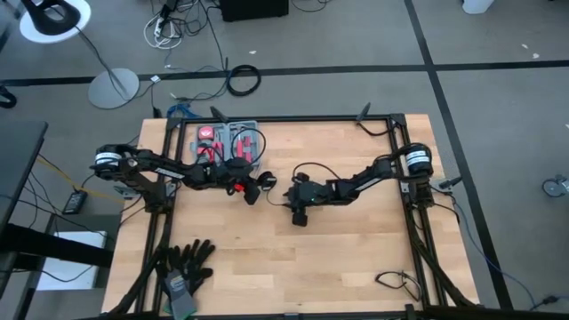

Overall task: Coil cords
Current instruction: Coil the black wire onto the spool

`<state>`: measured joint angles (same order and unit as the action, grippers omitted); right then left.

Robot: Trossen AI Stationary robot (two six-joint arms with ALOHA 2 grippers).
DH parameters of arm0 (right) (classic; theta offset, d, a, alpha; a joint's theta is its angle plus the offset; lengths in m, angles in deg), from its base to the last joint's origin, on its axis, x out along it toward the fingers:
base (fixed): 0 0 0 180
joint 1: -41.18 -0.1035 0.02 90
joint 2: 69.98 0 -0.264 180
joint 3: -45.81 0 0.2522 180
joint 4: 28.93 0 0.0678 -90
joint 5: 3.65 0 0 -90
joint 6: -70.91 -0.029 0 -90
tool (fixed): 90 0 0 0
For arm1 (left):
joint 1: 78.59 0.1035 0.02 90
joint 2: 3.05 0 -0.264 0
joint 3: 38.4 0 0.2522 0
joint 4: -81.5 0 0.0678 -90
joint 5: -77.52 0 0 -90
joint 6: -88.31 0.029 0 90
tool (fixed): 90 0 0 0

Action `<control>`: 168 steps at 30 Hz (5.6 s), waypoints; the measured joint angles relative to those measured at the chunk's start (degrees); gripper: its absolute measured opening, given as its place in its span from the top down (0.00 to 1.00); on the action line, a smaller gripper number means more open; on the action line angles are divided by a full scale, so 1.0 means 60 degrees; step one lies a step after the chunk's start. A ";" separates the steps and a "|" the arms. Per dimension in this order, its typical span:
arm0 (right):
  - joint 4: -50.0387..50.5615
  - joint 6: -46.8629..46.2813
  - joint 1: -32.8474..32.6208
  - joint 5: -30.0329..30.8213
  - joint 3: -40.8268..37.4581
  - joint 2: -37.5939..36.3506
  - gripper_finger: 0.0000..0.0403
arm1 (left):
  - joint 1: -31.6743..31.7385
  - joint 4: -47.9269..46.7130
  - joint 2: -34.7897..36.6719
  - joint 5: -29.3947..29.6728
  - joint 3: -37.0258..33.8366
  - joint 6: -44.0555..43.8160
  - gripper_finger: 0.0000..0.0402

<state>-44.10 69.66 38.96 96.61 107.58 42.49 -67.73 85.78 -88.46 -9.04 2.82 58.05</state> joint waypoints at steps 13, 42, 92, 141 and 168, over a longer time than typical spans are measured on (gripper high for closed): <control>0.1826 0.0320 -0.0022 -0.0440 0.1123 0.0539 0.97 | 0.0001 -0.0060 -0.0004 0.0000 0.0004 0.0000 1.00; 0.2438 0.1006 0.0445 -0.0329 0.1067 -0.1235 0.98 | 0.0003 -0.0114 -0.0004 -0.0022 0.0004 -0.0015 1.00; 0.1934 0.2573 0.0201 0.0151 0.2594 -0.0285 1.00 | 0.0000 -0.0124 -0.0004 -0.0087 0.0004 0.0000 1.00; 0.5843 -0.1678 0.0228 0.0759 0.0450 -0.3457 1.00 | 0.0000 -0.0208 0.0000 -0.0216 0.0004 0.0266 1.00; 0.1329 -0.0378 -0.0168 0.0135 0.0464 0.0153 0.65 | 0.0000 -0.0194 -0.0018 -0.0007 -0.0002 0.0255 1.00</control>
<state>-36.13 67.39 37.95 97.42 110.36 43.41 -67.73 84.62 -88.57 -9.09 2.81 59.58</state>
